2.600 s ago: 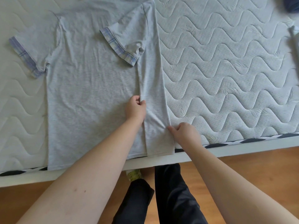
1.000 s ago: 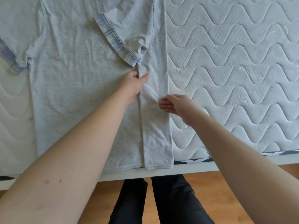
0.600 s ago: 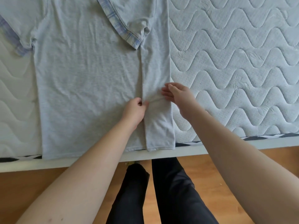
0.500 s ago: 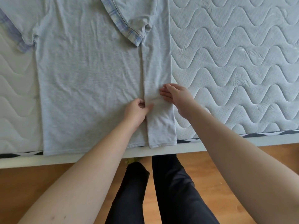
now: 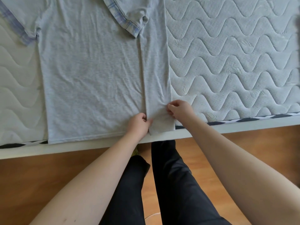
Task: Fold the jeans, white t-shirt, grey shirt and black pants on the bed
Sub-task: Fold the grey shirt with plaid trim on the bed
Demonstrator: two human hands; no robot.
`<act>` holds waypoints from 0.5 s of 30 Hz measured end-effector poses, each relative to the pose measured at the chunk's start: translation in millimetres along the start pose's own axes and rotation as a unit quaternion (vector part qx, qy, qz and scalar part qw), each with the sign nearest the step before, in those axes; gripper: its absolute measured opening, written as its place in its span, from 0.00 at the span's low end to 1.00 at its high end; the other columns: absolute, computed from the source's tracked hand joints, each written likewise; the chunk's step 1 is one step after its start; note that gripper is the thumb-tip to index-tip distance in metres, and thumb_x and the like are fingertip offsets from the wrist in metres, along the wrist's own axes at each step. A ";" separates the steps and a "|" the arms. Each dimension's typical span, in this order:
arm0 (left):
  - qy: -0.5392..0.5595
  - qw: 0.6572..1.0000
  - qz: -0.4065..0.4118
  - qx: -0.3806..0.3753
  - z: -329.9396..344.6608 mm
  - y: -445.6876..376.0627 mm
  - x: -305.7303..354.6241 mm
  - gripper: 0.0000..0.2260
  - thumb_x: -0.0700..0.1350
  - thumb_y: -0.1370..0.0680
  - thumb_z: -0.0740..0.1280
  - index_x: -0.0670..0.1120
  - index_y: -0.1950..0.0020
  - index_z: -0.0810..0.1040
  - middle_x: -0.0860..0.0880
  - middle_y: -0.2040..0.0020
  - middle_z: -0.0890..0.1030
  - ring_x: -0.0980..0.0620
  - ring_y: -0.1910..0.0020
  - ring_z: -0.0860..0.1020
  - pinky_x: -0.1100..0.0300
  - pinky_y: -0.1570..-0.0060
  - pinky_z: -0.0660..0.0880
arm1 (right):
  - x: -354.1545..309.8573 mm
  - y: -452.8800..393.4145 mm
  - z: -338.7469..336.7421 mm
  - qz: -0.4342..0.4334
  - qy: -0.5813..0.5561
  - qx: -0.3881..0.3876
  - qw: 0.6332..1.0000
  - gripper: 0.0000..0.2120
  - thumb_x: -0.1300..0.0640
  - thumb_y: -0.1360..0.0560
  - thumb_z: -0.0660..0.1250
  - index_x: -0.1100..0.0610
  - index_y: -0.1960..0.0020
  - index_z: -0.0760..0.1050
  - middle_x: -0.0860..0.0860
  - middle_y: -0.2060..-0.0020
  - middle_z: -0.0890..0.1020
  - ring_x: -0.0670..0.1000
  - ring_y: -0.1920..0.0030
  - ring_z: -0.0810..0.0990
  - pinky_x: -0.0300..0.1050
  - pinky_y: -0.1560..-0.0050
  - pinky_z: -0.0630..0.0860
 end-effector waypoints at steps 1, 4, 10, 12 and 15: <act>0.007 1.000 -0.003 0.003 0.9 3.5 -2.0 0.13 0.51 0.20 0.66 0.41 0.53 0.78 0.45 0.61 0.83 0.45 0.60 0.81 0.49 0.57 0.79 | 6.8 6.4 1.0 -0.008 0.058 0.017 0.998 0.06 0.50 0.24 0.67 0.51 0.49 0.75 0.47 0.55 0.81 0.50 0.55 0.80 0.45 0.61 0.77; -0.001 1.000 0.003 0.009 2.4 11.7 -4.8 0.14 0.54 0.19 0.63 0.43 0.53 0.77 0.49 0.64 0.80 0.48 0.63 0.79 0.53 0.61 0.75 | 27.0 20.9 6.4 -0.027 0.126 0.065 0.989 0.18 0.44 0.27 0.70 0.52 0.43 0.70 0.47 0.50 0.75 0.50 0.51 0.76 0.47 0.53 0.75; 0.034 0.999 -0.015 -0.020 3.8 21.3 -10.2 0.06 0.47 0.19 0.66 0.44 0.48 0.75 0.48 0.59 0.83 0.53 0.64 0.83 0.52 0.58 0.82 | 31.2 36.8 14.4 -0.018 0.219 0.038 0.975 0.22 0.42 0.23 0.65 0.54 0.69 0.66 0.48 0.72 0.74 0.51 0.69 0.73 0.44 0.70 0.64; 0.006 1.000 -0.014 0.000 2.2 23.7 -12.3 0.08 0.48 0.19 0.66 0.44 0.52 0.76 0.47 0.61 0.83 0.55 0.68 0.81 0.54 0.61 0.81 | 32.6 40.8 16.5 -0.006 0.212 0.031 0.977 0.19 0.41 0.23 0.64 0.55 0.63 0.71 0.49 0.71 0.79 0.50 0.69 0.77 0.44 0.70 0.68; -0.111 0.994 0.007 0.015 -1.2 24.6 -10.4 0.14 0.54 0.20 0.66 0.46 0.60 0.76 0.49 0.66 0.83 0.53 0.69 0.81 0.58 0.64 0.79 | 36.4 46.5 18.7 0.019 0.227 0.054 0.972 0.18 0.40 0.23 0.64 0.56 0.51 0.72 0.52 0.60 0.82 0.54 0.59 0.80 0.46 0.66 0.69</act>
Point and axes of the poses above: each hand's wrist, its own y-axis away from the middle knuckle, its own z-axis out of the palm, x = y × z, the point moved 1 cm from there along -y, towards the middle knuckle
